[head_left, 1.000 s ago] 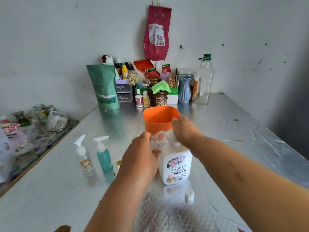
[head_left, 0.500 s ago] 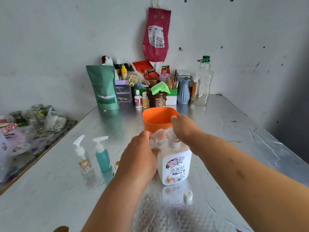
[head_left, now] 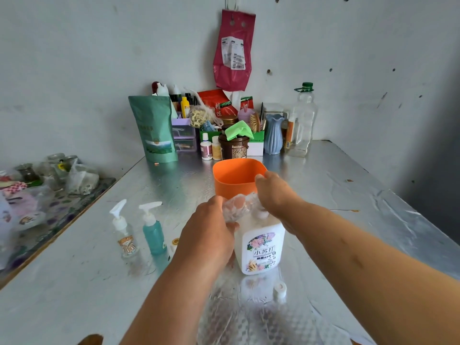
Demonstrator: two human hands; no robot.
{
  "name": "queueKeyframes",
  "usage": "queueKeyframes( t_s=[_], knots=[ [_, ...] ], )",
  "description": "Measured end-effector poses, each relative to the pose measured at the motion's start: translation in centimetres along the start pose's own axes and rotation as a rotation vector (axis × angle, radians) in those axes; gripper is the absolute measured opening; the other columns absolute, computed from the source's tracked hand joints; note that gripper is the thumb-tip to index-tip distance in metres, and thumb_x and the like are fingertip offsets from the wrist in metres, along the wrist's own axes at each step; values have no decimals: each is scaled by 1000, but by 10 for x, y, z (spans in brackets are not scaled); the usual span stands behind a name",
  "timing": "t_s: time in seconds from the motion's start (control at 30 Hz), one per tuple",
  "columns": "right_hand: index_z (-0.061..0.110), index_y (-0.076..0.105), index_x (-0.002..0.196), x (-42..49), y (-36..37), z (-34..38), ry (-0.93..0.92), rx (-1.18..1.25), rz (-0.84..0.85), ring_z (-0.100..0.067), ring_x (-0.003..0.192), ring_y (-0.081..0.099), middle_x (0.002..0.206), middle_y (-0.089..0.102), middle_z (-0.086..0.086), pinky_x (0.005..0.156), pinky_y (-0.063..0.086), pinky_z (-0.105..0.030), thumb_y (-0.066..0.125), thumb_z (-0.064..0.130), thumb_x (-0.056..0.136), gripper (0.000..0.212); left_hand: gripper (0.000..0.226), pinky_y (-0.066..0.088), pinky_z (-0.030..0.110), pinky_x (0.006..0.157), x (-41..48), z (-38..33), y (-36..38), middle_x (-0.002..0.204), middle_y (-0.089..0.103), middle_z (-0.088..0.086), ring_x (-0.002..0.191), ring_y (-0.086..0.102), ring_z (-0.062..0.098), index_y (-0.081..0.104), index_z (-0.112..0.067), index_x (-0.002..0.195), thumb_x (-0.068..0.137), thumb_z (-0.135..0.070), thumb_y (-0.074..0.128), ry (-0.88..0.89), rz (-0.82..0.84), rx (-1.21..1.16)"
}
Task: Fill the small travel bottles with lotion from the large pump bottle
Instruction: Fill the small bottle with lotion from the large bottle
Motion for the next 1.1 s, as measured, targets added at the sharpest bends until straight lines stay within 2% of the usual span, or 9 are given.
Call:
queueKeyframes(
  t_s=[0.07, 0.17, 0.2, 0.33, 0.47, 0.6, 0.73, 0.87, 1.1],
  knots=[
    [21, 33, 76, -1, -2, 0, 31, 27, -9, -27, 92, 30, 94, 33, -9, 81, 32, -44, 26, 34, 90, 20, 34, 44, 28, 78, -1, -2, -2, 117, 62, -5, 102, 60, 17, 51, -28, 124, 92, -31, 62, 0, 1, 5],
    [15, 48, 110, 2, -6, 1, 67, 25, 1, -28, 92, 37, 101, 37, -12, 91, 39, -47, 25, 43, 80, 47, 35, 40, 27, 76, -2, -3, -5, 117, 61, -4, 103, 59, 19, 50, -28, 125, 92, -32, 62, 4, -1, 30],
    [14, 47, 111, 1, -5, 2, 66, 30, 5, -28, 92, 36, 101, 36, -12, 89, 38, -46, 26, 42, 84, 44, 35, 40, 27, 76, -2, -4, -5, 117, 61, -4, 103, 59, 19, 50, -28, 125, 92, -32, 62, 3, 1, 36],
    [17, 32, 97, -1, -3, 3, 122, 63, 19, -28, 90, 27, 100, 29, -12, 78, 24, -42, 27, 31, 93, 16, 35, 39, 27, 76, -2, -4, -5, 118, 61, -4, 104, 59, 19, 50, -28, 126, 93, -31, 62, -2, -5, 38],
    [22, 30, 76, 1, -2, 2, 97, 161, -3, -27, 91, 28, 99, 31, -12, 78, 24, -42, 27, 27, 93, 18, 35, 42, 28, 81, 0, -3, -5, 119, 61, -4, 106, 58, 19, 50, -28, 125, 92, -30, 62, -1, -10, 24],
    [26, 30, 69, 2, -2, 0, 42, 130, 10, -24, 98, 33, 106, 37, -8, 100, 39, -50, 29, 21, 100, 31, 34, 42, 28, 80, 2, -1, -4, 119, 61, -5, 105, 58, 18, 51, -29, 124, 92, -29, 63, 4, -14, 8],
    [14, 41, 102, 0, -1, -2, -25, 12, 1, -24, 100, 34, 109, 37, -8, 105, 37, -52, 28, 17, 102, 13, 35, 43, 29, 81, 4, 0, 0, 119, 61, -5, 106, 59, 18, 51, -28, 125, 92, -29, 63, 10, -6, 15],
    [2, 44, 132, -11, 1, 3, -70, -79, 46, -35, 126, 42, 135, 44, -17, 108, 34, -51, 29, 15, 102, 36, 34, 41, 27, 78, 1, 1, 1, 119, 61, -5, 104, 59, 18, 51, -27, 125, 93, -29, 62, 1, 6, 12],
    [9, 36, 141, -22, -16, 19, -51, -163, -11, -34, 134, 31, 144, 38, -15, 113, 24, -47, 21, 31, 103, 46, 35, 44, 30, 82, -2, -4, -6, 119, 61, -3, 106, 59, 19, 50, -27, 126, 93, -30, 61, 2, -2, 29]
  ],
)
Point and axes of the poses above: each hand's wrist, its own x-axis towards the middle knuckle, its own y-axis out of the palm, z = x × y, the point moved 5 cm from there along x, towards the middle knuckle
